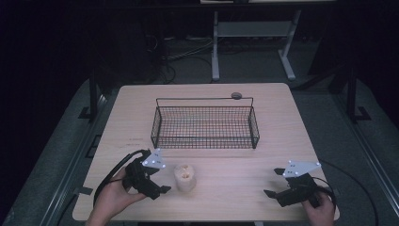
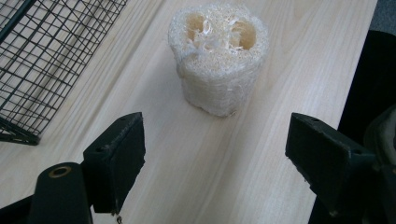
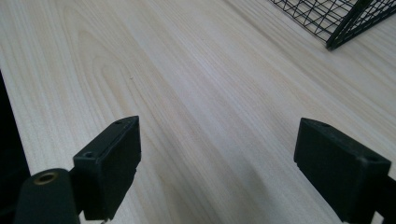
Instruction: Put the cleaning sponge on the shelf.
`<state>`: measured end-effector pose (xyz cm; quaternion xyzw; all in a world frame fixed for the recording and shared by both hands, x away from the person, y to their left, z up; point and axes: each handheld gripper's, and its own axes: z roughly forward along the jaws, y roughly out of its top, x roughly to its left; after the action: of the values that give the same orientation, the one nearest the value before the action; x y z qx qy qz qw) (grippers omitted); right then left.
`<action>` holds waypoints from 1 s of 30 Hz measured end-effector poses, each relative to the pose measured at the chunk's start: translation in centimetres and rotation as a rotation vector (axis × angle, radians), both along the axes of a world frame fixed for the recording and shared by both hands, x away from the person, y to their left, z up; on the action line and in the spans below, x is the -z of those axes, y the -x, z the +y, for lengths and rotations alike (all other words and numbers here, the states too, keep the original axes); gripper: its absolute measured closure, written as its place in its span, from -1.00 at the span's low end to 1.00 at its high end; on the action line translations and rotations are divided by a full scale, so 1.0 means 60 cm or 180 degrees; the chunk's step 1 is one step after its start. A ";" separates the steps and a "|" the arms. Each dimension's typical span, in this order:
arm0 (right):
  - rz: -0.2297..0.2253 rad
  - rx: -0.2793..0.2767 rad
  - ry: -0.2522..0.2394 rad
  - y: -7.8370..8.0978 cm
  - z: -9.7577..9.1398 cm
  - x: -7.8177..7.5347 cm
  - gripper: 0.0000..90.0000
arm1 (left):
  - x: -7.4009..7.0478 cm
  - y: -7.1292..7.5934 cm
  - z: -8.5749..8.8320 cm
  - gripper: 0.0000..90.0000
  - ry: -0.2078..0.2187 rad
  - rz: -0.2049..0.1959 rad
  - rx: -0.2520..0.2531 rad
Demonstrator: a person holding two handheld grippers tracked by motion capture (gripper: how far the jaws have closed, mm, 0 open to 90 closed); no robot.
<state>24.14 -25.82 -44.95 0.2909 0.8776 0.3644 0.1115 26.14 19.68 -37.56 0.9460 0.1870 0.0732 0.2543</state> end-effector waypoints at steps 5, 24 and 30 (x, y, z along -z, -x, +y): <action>-0.0001 -0.0005 -0.0005 0.000 0.000 0.000 -0.68 | 0.000 -0.004 -0.005 -0.57 0.0003 0.0019 0.0017; 0.0006 -0.0012 -0.0033 0.000 0.000 -0.001 -0.68 | 0.008 -0.023 -0.035 -0.57 0.0012 0.0070 0.0082; 0.0003 -0.0019 -0.0026 0.000 0.001 0.000 -0.68 | 0.010 -0.028 -0.041 -0.57 0.0020 0.0080 0.0091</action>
<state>24.13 -25.78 -44.93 0.2889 0.8770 0.3681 0.1088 27.81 17.22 -38.17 0.9486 0.1769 0.0570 0.2560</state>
